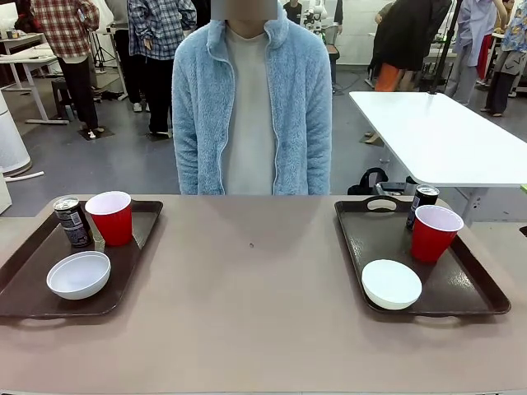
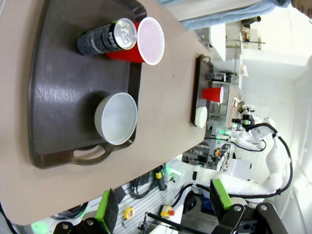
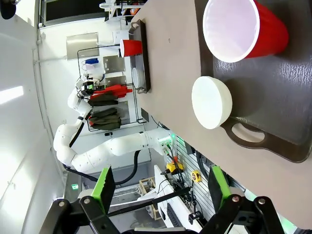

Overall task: Prepare tableware on both trays.
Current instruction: Pick up a Picnic Bowl from the table and place it on a Handle tray.

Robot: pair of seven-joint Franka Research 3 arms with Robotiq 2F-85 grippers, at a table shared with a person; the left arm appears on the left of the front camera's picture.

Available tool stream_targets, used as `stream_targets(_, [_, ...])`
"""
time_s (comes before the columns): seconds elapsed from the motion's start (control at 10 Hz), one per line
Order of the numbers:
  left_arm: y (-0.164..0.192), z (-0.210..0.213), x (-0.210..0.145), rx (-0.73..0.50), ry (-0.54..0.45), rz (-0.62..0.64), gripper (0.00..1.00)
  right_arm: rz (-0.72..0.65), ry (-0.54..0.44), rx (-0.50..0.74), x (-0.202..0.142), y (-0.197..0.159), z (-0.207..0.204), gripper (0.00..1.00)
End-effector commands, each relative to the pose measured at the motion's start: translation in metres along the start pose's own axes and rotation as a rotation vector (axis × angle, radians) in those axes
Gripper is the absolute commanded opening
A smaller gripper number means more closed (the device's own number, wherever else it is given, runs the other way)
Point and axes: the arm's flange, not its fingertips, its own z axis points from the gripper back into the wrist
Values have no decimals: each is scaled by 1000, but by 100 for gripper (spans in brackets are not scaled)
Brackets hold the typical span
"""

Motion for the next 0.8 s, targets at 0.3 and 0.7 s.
stream_targets(0.3, [0, 2, -2, 11, 2, -1, 100, -2, 5, -3, -1, -1, 0, 100])
stream_targets(0.7, [0, 2, -2, 11, 2, -1, 100, -2, 5, -3, -1, -1, 0, 100])
